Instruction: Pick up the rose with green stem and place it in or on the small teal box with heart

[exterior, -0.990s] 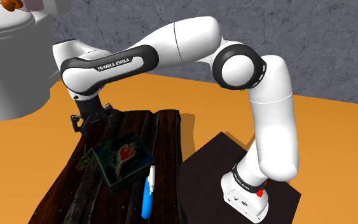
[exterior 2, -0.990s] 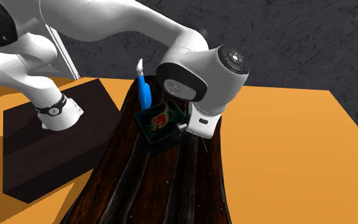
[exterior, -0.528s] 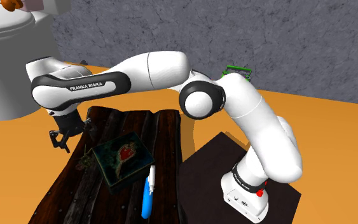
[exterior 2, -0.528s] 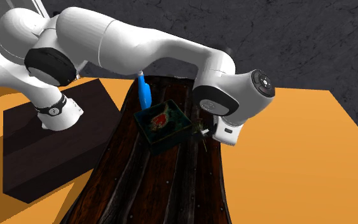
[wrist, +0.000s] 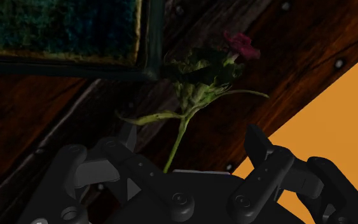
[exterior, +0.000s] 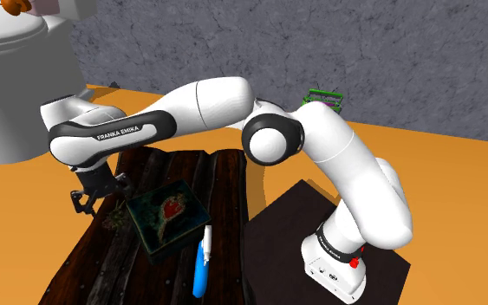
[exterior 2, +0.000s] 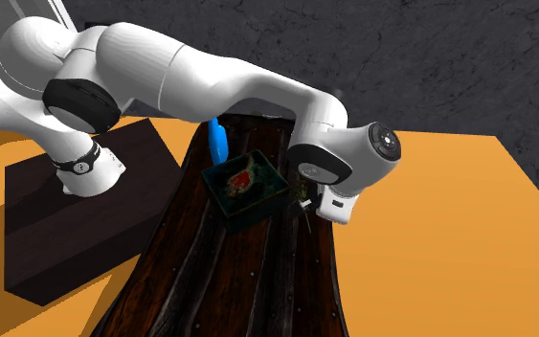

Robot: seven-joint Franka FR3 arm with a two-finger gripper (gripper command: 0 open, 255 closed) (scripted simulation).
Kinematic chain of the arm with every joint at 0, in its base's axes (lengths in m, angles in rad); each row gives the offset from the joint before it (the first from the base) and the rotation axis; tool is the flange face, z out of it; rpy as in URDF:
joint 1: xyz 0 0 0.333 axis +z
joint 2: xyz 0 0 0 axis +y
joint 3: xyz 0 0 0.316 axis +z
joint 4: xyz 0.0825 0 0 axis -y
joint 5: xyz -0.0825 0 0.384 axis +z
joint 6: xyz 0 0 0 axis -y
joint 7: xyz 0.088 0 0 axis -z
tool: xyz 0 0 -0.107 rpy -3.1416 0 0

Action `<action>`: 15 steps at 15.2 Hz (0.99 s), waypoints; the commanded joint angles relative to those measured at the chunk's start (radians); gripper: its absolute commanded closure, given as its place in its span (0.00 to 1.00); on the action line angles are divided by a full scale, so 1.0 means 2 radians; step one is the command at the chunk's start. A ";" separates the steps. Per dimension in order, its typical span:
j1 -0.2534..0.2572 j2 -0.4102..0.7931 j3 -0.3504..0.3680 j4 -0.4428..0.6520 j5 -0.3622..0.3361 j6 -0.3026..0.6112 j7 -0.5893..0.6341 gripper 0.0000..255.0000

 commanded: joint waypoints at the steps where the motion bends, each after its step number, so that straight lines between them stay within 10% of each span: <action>1: -0.001 -0.002 0.000 -0.009 0.000 0.008 0.000 0.00; 7: -0.001 -0.002 0.000 -0.009 0.000 0.008 0.000 0.00; 8: -0.001 -0.002 0.000 -0.009 0.000 0.008 0.000 1.00; 15: -0.001 -0.002 0.000 -0.010 0.000 0.008 0.000 1.00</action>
